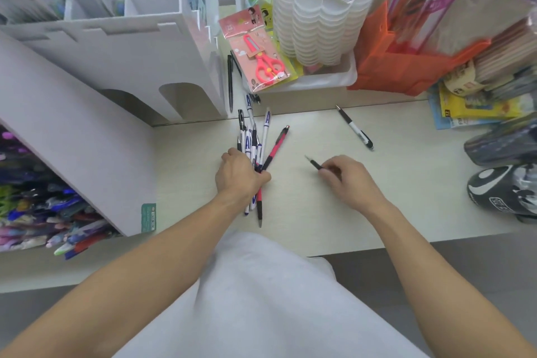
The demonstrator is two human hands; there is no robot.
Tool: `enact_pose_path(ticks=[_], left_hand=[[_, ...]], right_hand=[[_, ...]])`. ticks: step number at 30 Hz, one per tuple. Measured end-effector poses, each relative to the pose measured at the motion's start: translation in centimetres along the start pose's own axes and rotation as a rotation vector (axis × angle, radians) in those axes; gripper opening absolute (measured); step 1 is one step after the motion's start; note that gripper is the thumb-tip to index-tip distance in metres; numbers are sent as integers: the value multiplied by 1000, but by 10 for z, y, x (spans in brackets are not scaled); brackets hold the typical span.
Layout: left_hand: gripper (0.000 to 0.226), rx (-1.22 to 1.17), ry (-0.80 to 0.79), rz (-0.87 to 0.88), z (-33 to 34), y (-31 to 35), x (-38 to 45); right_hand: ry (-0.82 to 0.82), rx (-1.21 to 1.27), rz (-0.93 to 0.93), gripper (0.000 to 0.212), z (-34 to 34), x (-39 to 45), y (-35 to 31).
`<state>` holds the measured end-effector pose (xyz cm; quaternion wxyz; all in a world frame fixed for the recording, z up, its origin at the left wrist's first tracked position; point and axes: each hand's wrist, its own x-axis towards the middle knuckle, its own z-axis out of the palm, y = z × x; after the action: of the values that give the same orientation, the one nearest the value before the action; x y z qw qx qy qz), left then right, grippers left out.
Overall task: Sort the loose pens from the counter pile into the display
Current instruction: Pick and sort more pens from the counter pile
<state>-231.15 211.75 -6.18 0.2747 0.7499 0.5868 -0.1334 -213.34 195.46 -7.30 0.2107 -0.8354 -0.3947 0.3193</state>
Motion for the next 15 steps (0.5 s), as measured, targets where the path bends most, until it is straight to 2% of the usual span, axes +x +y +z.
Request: enact_pose_path(ticks=[3, 5, 9, 12, 15], left_hand=[[59, 33, 30, 30, 3, 0, -1], [48, 24, 53, 33, 2, 1, 1], [18, -23, 44, 22, -6, 0, 5], [21, -15, 29, 12, -7, -5, 6], [28, -170, -4, -48, -11, -17, 9]], right_hand=[[376, 43, 96, 15, -24, 28, 8], [468, -7, 183, 18, -34, 50, 14], [373, -10, 268, 28, -24, 72, 3], [322, 45, 279, 36, -10, 75, -26], [241, 89, 341, 40, 4, 65, -47]])
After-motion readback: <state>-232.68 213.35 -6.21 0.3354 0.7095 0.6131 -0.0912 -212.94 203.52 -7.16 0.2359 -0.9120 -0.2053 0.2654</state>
